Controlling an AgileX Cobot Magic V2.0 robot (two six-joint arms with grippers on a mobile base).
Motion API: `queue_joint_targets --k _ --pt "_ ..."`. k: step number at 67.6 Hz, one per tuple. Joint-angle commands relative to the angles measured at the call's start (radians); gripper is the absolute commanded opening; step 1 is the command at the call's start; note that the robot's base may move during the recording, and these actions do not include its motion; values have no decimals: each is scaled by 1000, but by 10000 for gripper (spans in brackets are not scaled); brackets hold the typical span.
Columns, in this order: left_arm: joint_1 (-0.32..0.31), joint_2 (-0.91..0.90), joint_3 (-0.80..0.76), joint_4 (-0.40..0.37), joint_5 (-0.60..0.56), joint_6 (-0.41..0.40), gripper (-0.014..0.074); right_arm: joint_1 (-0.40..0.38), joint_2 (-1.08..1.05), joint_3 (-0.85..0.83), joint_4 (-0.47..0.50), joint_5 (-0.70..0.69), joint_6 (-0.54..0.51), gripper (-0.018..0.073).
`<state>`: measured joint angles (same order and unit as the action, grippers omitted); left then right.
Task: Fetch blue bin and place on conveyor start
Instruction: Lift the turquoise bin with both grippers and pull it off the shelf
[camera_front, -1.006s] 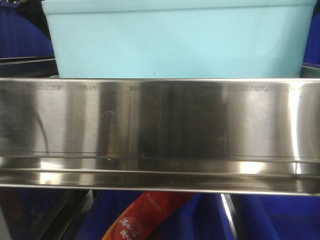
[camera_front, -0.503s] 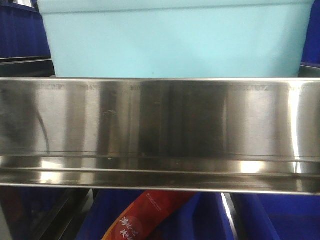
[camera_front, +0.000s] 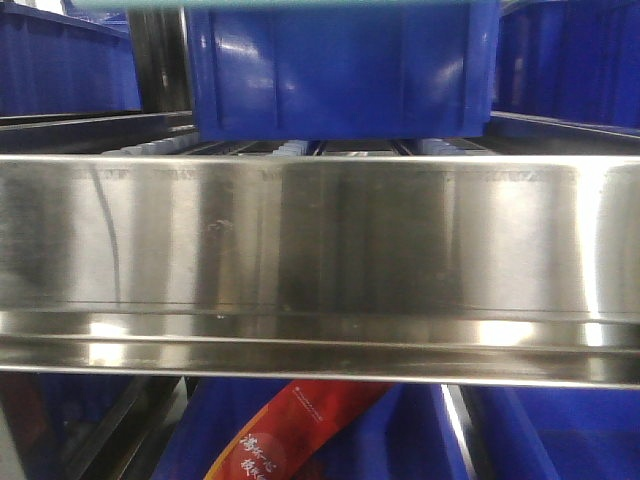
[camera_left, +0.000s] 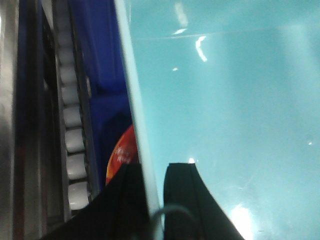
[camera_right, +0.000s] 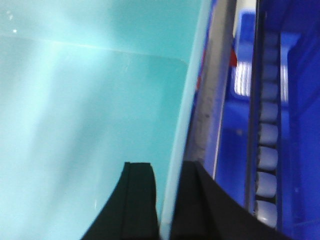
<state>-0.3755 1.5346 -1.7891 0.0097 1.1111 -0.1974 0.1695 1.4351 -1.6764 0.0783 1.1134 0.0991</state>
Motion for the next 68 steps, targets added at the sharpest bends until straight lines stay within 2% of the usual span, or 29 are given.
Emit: queue_joint_targets --k 1,12,68 --pt "-8 -50 -8 -10 -55 11 -111 4 -24 -8 -4 -23 -21 -151" --pt "-8 -52 -8 14 -54 11 -111 4 -19 -8 -4 -23 -21 -151" --pt "-8 -44 -8 14 -60 11 -111 4 -19 -8 -4 -23 -21 -151"
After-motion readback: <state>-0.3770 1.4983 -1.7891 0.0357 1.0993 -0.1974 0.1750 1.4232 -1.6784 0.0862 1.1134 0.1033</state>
